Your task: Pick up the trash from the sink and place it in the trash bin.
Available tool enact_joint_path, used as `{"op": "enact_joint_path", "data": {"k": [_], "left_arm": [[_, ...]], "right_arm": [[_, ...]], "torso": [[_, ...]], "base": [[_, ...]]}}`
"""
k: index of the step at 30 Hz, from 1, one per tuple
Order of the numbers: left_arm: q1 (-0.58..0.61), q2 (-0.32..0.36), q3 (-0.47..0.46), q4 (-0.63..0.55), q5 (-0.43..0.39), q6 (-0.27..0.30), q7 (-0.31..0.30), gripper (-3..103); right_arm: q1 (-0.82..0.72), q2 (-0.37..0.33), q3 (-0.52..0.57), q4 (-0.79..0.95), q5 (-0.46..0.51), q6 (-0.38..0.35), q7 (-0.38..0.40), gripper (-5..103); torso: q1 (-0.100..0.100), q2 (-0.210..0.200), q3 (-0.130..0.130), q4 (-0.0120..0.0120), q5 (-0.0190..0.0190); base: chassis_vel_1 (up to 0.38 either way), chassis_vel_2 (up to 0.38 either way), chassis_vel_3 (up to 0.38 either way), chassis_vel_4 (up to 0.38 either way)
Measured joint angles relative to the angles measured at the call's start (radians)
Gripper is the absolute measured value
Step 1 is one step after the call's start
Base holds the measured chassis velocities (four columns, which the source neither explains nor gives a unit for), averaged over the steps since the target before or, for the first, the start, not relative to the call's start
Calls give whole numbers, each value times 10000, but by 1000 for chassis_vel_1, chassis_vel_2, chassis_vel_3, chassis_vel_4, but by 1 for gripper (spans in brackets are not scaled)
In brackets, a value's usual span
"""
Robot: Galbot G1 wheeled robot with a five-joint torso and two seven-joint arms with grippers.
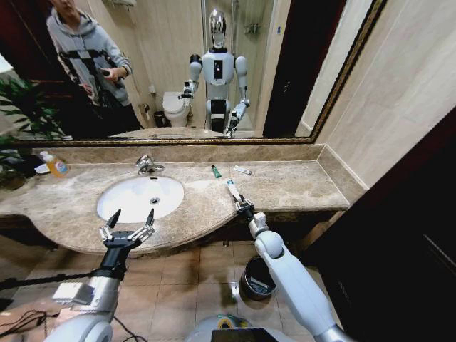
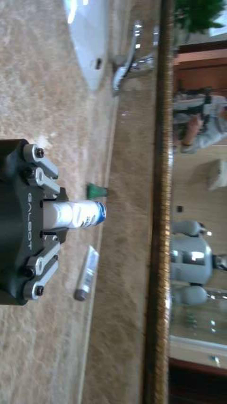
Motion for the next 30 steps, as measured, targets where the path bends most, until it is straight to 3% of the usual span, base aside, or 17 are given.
{"op": "enact_joint_path", "data": {"k": [14,25,30], "left_arm": [[0,0,1,0,0,0,1,100],[0,0,0,0,0,0,0,100],[0,0,0,0,0,0,0,100]], "right_arm": [[-2651,-477,1982,2544,143,396,37,25],[-5500,570,3640,3643,-227,1441,197,25],[-6678,1259,4026,3133,-1185,2425,40,25]], "torso": [[-2,0,0,-1,0],[-2,1,-1,-1,-1],[-2,2,-1,-3,-1]], "base": [[0,0,0,0],[0,0,0,0],[0,0,0,0]]}}
